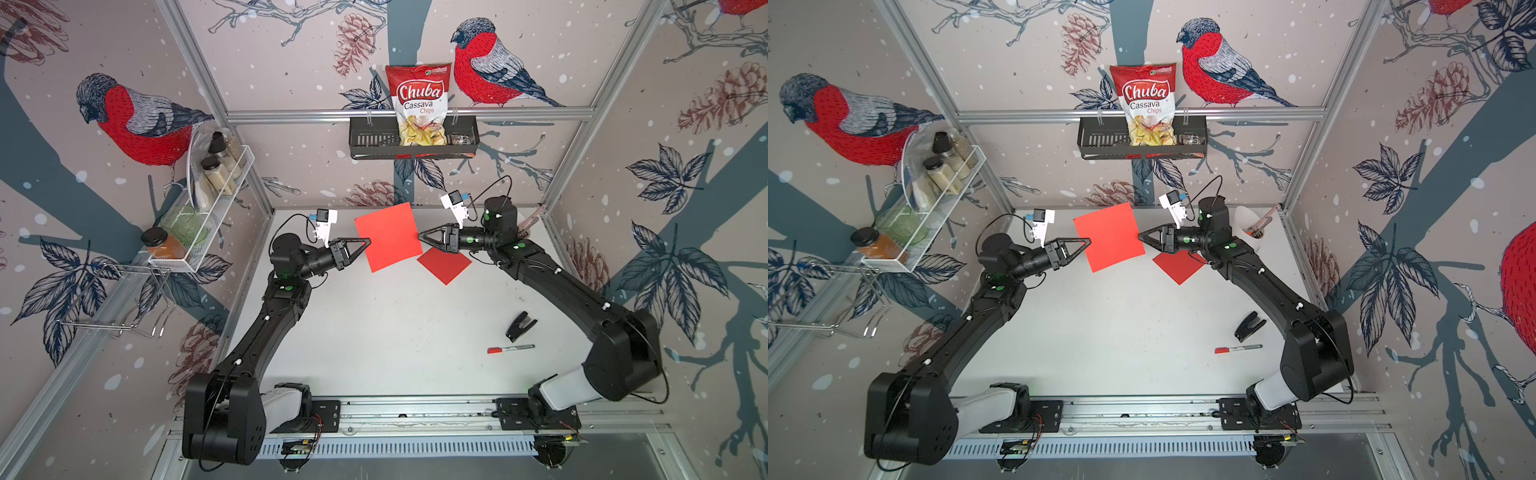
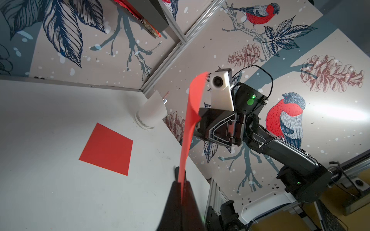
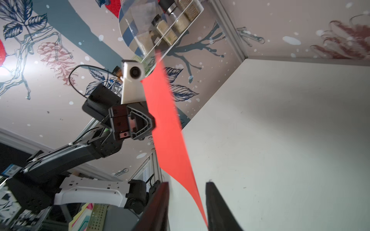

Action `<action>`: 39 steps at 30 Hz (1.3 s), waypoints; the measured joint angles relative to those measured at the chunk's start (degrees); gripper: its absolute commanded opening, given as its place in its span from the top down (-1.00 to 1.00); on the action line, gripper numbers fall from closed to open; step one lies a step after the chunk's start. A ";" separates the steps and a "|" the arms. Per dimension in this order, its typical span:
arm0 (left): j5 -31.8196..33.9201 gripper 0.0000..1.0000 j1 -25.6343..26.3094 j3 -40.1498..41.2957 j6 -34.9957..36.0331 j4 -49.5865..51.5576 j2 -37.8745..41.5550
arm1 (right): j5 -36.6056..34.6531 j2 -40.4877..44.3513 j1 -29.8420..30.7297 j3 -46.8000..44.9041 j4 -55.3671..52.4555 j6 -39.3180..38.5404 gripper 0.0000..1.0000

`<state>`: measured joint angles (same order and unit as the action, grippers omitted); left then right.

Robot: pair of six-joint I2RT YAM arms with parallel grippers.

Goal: Fold the square paper along the opposite sides
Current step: Pick up the paper from the center of the board, then fold the paper.

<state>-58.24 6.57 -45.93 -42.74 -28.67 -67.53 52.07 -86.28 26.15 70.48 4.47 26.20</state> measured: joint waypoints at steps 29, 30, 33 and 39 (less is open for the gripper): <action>4.48 1.00 8.39 -13.29 21.94 23.21 -4.52 | 7.48 -8.46 0.55 -11.28 39.56 20.57 -0.72; 4.48 1.00 8.28 -13.29 21.90 23.21 -4.55 | 8.07 -7.65 0.61 -11.69 40.54 20.63 -0.75; 5.07 1.00 8.22 -13.05 21.66 23.12 -4.55 | 9.88 -5.35 1.16 -12.63 42.91 21.81 -0.84; 5.88 1.00 8.22 -12.15 21.57 23.23 -3.91 | 12.24 -3.23 3.23 -13.09 44.37 21.90 -1.00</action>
<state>-52.36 14.79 -58.08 -21.17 -5.43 -71.44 64.31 -89.52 29.39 57.39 48.84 48.10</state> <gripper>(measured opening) 0.052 0.983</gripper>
